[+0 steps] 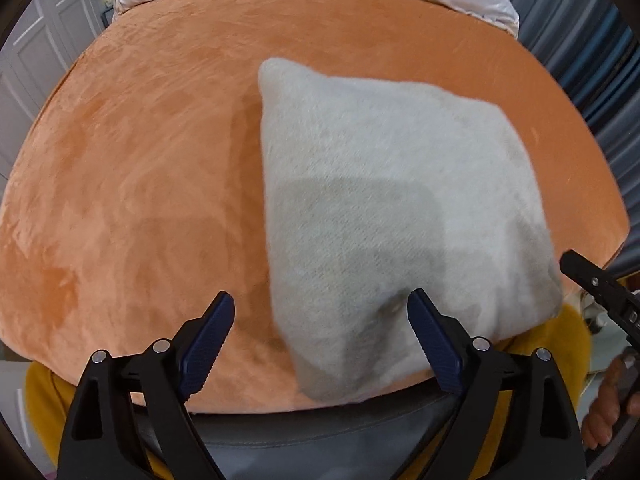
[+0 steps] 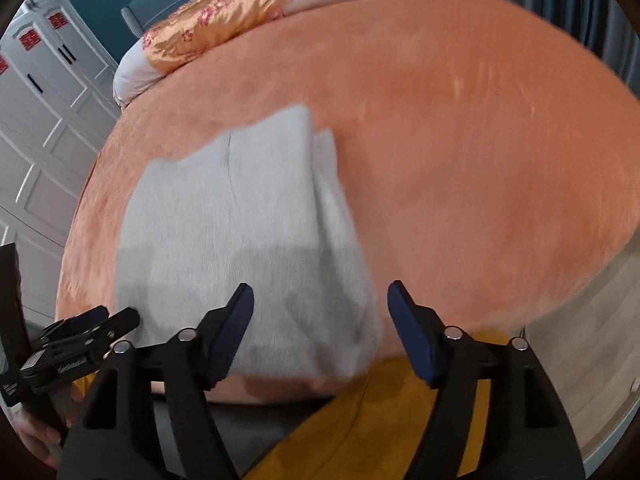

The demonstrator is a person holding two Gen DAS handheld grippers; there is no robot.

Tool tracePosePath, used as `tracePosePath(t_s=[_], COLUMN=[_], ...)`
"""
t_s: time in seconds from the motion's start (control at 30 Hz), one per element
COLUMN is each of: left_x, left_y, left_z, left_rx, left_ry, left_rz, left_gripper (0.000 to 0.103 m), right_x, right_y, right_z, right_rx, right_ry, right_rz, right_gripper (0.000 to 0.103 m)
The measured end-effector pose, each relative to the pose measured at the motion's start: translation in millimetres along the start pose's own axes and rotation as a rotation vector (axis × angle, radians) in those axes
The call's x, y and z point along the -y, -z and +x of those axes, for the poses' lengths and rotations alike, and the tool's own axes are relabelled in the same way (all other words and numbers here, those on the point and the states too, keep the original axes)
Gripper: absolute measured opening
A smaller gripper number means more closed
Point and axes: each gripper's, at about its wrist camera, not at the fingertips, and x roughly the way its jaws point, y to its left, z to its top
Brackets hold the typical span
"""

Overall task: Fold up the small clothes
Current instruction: 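Grasp the hem with both tools and fold it up toward the collar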

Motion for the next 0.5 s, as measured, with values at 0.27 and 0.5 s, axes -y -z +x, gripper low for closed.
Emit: tracePosePath(t_s=[0.27,0.5], left_x=[-5,-14], left_y=[-20,-22], left_z=[29,65], left_rx=[-0.032,-0.073], left_ry=[0.067,0.230], left_rz=[-0.054,-0.117], left_gripper=[0.093,0.098], right_x=[16,19], right_y=[-2,-6], right_z=[66,82], right_rx=[-0.146,-0.159], right_ry=[-0.071,-0.113], right_rz=[0.122,0.149], right_gripper=[0.076,0.087])
